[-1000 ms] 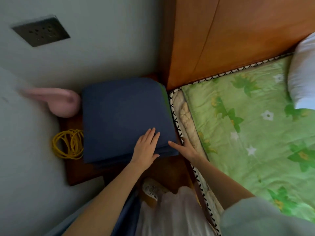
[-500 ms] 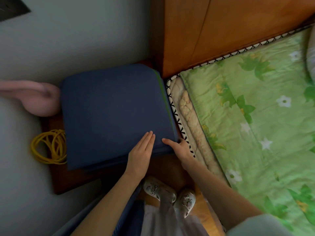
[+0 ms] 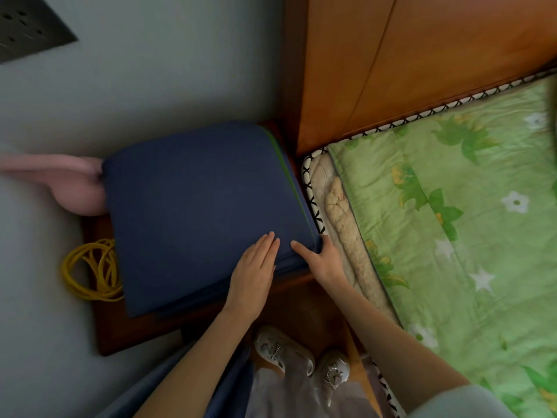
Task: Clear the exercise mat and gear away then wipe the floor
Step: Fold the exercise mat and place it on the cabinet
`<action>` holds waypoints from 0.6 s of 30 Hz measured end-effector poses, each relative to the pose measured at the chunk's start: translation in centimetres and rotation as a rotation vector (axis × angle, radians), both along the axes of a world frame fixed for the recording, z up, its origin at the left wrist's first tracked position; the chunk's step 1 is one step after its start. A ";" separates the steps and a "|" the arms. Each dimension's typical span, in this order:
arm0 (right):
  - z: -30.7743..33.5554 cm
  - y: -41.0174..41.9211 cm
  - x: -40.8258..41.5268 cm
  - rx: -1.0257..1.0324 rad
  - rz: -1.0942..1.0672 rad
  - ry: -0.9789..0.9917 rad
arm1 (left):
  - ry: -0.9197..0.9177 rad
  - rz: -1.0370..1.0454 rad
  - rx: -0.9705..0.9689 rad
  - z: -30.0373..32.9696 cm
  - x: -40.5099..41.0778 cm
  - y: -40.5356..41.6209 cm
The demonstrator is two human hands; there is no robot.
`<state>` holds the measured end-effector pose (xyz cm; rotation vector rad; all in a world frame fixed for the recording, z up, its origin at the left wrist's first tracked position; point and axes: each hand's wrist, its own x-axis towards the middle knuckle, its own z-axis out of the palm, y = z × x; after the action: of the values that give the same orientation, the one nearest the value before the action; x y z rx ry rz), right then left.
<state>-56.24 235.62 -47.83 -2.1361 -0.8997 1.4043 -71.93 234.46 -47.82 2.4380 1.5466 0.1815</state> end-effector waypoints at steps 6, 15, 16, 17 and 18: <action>0.6 0.0 0.7 0.158 0.169 -0.190 | 0.151 0.048 -0.013 -0.7 -0.1 0.3; 1.1 -0.2 0.6 0.282 0.100 -0.214 | -0.021 -0.022 -0.011 -0.3 0.2 -1.7; 0.6 -0.9 0.7 0.271 0.123 -0.252 | -0.024 -0.040 -0.031 -0.5 0.2 -2.2; 0.1 -1.7 0.8 0.268 0.154 -0.295 | -0.020 -0.046 -0.053 -0.7 0.2 -2.5; -0.5 -2.3 0.9 0.270 0.183 -0.335 | -0.016 -0.037 -0.076 -0.9 0.3 -2.8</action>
<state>-55.38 233.33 -48.30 -2.1531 -1.3572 0.9455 -71.63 231.63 -48.73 2.3982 1.4734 0.1321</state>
